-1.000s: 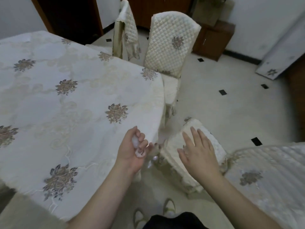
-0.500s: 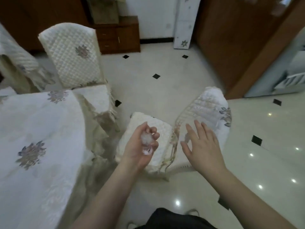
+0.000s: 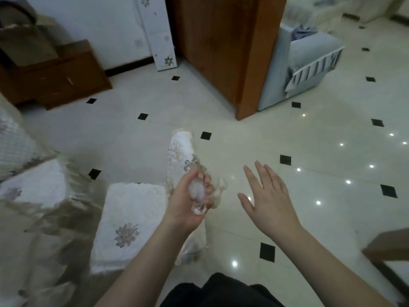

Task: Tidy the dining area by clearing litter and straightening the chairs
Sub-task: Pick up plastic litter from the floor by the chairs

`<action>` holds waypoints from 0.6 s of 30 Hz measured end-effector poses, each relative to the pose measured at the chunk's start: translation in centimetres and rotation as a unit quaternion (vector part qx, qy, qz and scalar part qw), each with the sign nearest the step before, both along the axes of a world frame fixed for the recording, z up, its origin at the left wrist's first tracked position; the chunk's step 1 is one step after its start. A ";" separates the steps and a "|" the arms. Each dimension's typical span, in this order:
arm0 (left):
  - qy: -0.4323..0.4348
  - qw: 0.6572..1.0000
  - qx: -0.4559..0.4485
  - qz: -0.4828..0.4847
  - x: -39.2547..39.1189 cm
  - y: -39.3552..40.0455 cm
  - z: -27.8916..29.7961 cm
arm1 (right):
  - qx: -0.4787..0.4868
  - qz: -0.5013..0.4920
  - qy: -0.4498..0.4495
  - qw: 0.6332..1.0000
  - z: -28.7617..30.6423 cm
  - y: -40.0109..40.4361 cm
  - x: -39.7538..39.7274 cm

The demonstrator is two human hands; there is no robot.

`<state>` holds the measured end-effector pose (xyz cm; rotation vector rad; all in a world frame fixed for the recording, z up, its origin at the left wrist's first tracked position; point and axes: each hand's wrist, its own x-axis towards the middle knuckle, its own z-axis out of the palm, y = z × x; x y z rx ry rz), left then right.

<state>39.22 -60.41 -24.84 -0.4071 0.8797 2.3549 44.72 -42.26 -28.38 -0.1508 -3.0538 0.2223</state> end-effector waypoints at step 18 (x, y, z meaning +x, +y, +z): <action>-0.020 0.998 0.058 0.021 -15.8 11.2 -2.4 | 0.036 -0.015 -0.036 0.999 -0.4 11.2 -13.3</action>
